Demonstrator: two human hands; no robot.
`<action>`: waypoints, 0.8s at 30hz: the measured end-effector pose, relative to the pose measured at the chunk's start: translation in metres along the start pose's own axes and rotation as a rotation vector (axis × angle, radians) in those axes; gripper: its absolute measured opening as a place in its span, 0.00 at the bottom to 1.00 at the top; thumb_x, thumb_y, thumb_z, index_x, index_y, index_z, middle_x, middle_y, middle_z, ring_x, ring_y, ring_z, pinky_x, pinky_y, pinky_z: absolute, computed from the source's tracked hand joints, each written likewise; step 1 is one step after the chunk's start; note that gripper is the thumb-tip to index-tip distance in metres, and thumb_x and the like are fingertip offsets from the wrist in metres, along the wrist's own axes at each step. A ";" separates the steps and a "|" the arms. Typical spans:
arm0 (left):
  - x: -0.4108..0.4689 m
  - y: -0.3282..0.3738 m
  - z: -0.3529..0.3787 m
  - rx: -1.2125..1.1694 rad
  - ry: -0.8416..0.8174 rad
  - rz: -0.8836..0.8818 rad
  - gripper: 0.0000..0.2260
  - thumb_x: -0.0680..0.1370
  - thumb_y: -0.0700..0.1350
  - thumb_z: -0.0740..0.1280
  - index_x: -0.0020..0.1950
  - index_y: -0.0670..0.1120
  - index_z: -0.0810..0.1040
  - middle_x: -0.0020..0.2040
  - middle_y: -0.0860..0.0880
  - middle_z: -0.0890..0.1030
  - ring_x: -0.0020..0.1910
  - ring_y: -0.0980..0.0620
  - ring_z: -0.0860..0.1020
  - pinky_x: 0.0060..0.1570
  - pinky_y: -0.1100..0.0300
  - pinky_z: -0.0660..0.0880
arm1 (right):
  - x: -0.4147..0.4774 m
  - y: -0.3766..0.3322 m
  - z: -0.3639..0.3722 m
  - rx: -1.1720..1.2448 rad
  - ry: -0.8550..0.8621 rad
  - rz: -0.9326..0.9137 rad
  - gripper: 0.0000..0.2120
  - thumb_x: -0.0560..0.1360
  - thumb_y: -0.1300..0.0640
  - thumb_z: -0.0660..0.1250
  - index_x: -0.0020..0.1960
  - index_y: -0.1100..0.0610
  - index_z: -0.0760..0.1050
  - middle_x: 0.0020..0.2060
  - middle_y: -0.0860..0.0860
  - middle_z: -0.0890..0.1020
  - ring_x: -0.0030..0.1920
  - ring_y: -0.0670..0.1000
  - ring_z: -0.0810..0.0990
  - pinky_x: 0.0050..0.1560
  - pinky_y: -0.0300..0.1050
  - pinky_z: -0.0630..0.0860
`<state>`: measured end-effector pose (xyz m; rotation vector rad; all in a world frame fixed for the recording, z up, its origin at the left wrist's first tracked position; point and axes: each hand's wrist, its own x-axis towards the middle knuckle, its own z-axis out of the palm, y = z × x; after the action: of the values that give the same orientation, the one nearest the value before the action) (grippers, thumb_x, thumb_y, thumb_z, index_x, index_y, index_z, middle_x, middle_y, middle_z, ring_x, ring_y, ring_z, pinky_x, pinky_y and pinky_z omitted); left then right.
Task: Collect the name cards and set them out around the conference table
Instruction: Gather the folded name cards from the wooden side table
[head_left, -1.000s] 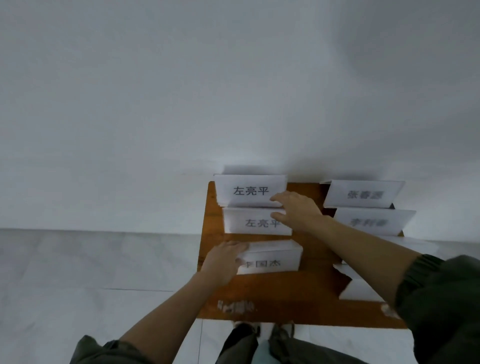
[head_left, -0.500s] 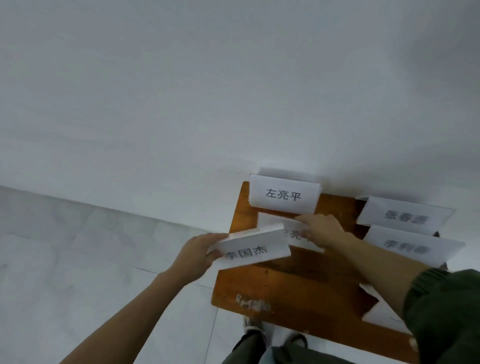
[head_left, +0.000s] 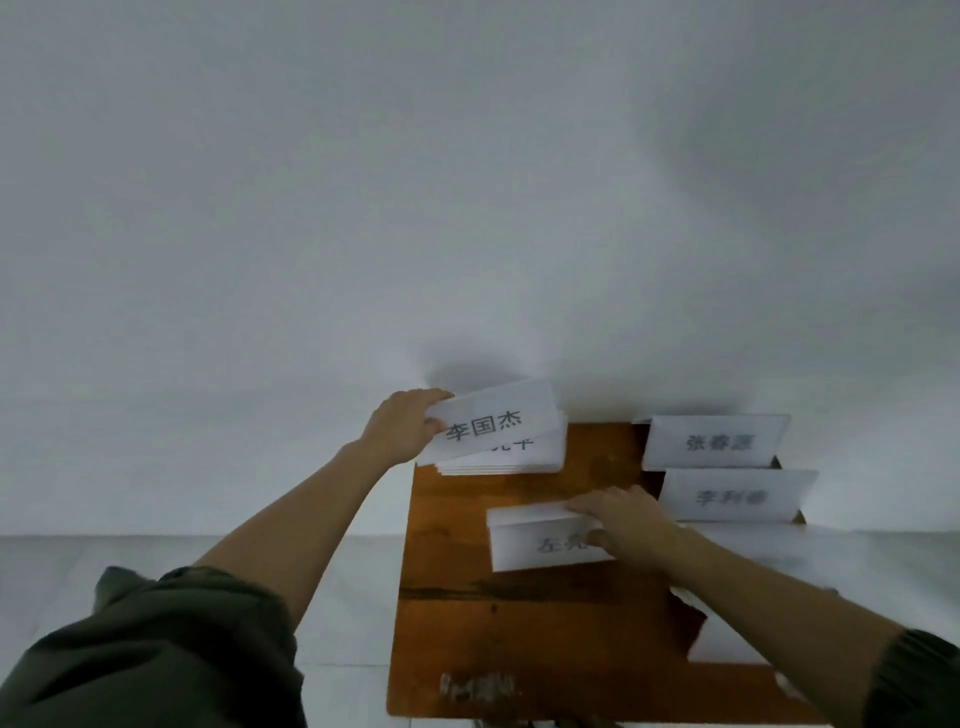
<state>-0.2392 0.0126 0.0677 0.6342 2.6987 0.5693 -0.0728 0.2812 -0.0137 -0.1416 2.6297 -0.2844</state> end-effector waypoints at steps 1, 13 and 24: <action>0.009 0.001 0.005 0.031 -0.026 0.003 0.18 0.78 0.46 0.65 0.69 0.51 0.73 0.65 0.48 0.78 0.58 0.46 0.77 0.55 0.52 0.75 | -0.002 0.001 0.001 0.008 -0.001 0.006 0.23 0.78 0.47 0.64 0.72 0.42 0.65 0.68 0.45 0.74 0.65 0.49 0.72 0.65 0.51 0.66; 0.065 -0.009 0.042 0.106 -0.171 0.039 0.19 0.77 0.44 0.66 0.69 0.51 0.73 0.66 0.48 0.77 0.61 0.47 0.75 0.55 0.54 0.75 | -0.025 0.011 -0.013 0.121 0.031 0.120 0.25 0.79 0.46 0.63 0.74 0.43 0.63 0.72 0.43 0.69 0.70 0.48 0.67 0.70 0.50 0.62; 0.038 -0.029 0.041 -0.754 0.147 -0.344 0.19 0.81 0.53 0.61 0.69 0.45 0.72 0.64 0.44 0.76 0.56 0.47 0.76 0.51 0.57 0.74 | -0.006 -0.015 -0.136 0.103 0.218 0.068 0.24 0.79 0.45 0.62 0.74 0.44 0.64 0.68 0.46 0.74 0.64 0.50 0.73 0.64 0.49 0.69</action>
<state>-0.2657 0.0195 0.0111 -0.0727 2.3488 1.4510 -0.1320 0.2912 0.1092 0.0151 2.8208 -0.4333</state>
